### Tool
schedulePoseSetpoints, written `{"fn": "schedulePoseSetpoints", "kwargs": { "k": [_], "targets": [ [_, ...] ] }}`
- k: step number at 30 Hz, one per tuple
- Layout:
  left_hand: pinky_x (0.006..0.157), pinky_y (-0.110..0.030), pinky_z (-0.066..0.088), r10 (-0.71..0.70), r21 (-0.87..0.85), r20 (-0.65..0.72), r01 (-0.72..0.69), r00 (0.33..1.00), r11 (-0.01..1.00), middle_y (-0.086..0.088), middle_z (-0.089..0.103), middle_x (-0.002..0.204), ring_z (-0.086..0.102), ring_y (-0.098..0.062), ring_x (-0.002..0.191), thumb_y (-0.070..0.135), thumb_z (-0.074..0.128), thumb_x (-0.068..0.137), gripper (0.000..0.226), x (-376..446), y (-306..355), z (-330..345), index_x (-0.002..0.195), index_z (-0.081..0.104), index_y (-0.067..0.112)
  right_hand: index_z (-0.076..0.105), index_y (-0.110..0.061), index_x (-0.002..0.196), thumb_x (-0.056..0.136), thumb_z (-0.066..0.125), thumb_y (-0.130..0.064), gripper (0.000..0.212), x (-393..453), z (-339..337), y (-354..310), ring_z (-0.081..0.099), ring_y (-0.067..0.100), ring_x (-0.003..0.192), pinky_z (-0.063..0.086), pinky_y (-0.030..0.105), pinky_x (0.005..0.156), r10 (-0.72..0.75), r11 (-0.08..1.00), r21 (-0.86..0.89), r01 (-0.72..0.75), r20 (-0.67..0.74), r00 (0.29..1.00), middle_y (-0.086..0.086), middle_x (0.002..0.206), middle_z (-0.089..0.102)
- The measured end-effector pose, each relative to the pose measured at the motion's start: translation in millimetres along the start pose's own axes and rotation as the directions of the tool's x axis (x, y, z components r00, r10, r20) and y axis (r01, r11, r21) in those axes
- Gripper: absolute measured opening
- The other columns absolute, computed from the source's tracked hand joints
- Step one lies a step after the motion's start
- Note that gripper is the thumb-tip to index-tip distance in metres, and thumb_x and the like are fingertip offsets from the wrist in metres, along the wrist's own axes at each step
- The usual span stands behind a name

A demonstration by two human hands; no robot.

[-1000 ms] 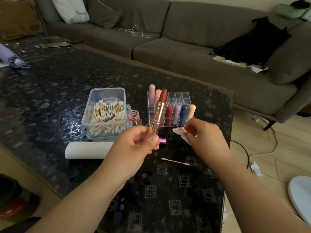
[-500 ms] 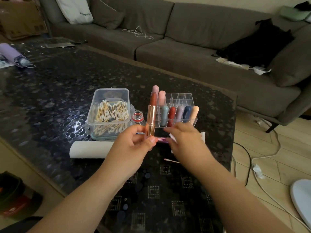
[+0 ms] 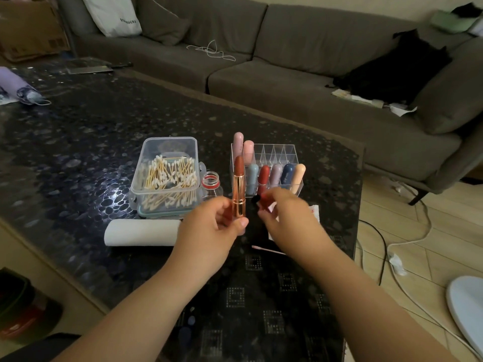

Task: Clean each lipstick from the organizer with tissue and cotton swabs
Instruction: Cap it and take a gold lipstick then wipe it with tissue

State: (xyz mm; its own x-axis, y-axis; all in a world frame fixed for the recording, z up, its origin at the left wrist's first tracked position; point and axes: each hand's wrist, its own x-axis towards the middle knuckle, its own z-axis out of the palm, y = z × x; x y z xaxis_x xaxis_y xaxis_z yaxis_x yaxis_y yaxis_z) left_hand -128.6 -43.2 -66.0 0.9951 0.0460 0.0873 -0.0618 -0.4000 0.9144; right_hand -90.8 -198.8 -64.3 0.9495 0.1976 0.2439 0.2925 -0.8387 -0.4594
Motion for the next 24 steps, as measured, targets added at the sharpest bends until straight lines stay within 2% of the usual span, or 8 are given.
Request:
{"fn": "schedulePoseSetpoints", "kwargs": {
  "k": [1,3,5,6,8,10,19,24],
  "targets": [
    [0.08,-0.035,0.054,0.007,0.021,0.005,-0.007,1.0,1.0,0.007,0.07,0.074,0.068,-0.006,0.074,0.018,0.071,0.081,0.011,1.4,-1.4,3.3,0.082,0.064,0.027,0.058,-0.019,0.115,0.092,0.058,-0.02,0.023,-2.7,-7.7,0.9,0.054,0.004,0.087,0.04,0.008,0.072,0.01,0.999,0.045,-0.008,-0.028,1.0,-0.009,0.102,0.055],
    [0.074,-0.014,0.05,0.02,0.085,0.011,-0.021,1.0,0.996,0.011,0.069,0.074,0.064,0.002,0.071,0.019,0.071,0.082,0.011,4.8,-3.6,10.2,0.082,0.064,0.027,0.059,-0.023,0.117,0.09,0.061,-0.02,0.027,-9.6,-19.2,2.1,0.054,0.0,0.074,0.043,0.006,0.067,0.031,0.995,0.095,-0.027,-0.044,0.999,-0.016,0.092,0.054],
    [0.067,-0.004,0.043,0.016,0.14,-0.001,-0.016,1.0,0.99,0.012,0.068,0.075,0.061,0.005,0.07,0.019,0.071,0.082,0.01,8.9,-5.1,16.3,0.083,0.065,0.026,0.062,-0.023,0.115,0.088,0.064,-0.021,0.028,-14.8,-23.8,4.3,0.054,-0.005,0.07,0.041,0.001,0.063,0.058,0.992,0.109,-0.056,-0.015,0.998,-0.019,0.085,0.053],
    [0.07,-0.006,0.045,0.016,0.145,-0.005,-0.015,1.0,0.989,0.011,0.069,0.076,0.062,0.003,0.072,0.017,0.072,0.082,0.01,10.9,-6.7,19.6,0.083,0.066,0.025,0.063,-0.023,0.112,0.086,0.066,-0.022,0.026,-17.5,-25.1,5.5,0.056,-0.005,0.07,0.042,0.001,0.063,0.075,0.991,0.113,-0.076,0.015,0.997,-0.021,0.083,0.054],
    [0.079,-0.025,0.053,0.007,0.13,0.001,-0.007,1.0,0.991,0.007,0.07,0.078,0.065,-0.003,0.076,0.013,0.073,0.08,0.01,14.1,-10.1,25.8,0.084,0.067,0.021,0.062,-0.026,0.103,0.083,0.069,-0.023,0.021,-21.6,-28.7,7.1,0.059,-0.003,0.071,0.045,0.003,0.063,0.107,0.983,0.144,-0.116,0.067,0.992,-0.021,0.08,0.056],
    [0.08,-0.031,0.054,-0.004,0.15,0.002,0.004,1.0,0.989,0.007,0.069,0.078,0.065,-0.005,0.076,0.012,0.073,0.079,0.012,14.6,-11.9,29.4,0.083,0.066,0.021,0.057,-0.03,0.096,0.082,0.071,-0.024,0.021,-24.6,-31.9,7.7,0.061,-0.001,0.073,0.047,0.005,0.063,0.126,0.974,0.179,-0.143,0.102,0.987,-0.02,0.08,0.057],
    [0.079,-0.026,0.052,0.031,0.215,0.008,-0.032,0.999,0.976,0.009,0.066,0.082,0.062,-0.004,0.079,0.015,0.073,0.079,0.022,14.2,-15.8,35.2,0.085,0.059,0.03,0.057,-0.033,0.094,0.081,0.073,-0.025,0.021,-30.9,-36.0,8.3,0.063,-0.001,0.075,0.05,0.006,0.065,0.15,0.954,0.229,-0.192,0.19,0.97,-0.019,0.085,0.061],
    [0.064,-0.006,0.041,0.096,0.223,-0.09,-0.074,0.991,0.972,0.011,0.052,0.088,0.054,-0.002,0.076,0.021,0.079,0.074,0.038,0.7,-12.8,32.2,0.095,0.048,0.028,0.059,-0.037,0.088,0.08,0.074,-0.028,0.019,-31.7,-38.2,6.8,0.06,-0.004,0.076,0.047,0.004,0.062,0.141,0.96,0.212,-0.181,0.188,0.972,-0.021,0.085,0.061]
  ]
}}
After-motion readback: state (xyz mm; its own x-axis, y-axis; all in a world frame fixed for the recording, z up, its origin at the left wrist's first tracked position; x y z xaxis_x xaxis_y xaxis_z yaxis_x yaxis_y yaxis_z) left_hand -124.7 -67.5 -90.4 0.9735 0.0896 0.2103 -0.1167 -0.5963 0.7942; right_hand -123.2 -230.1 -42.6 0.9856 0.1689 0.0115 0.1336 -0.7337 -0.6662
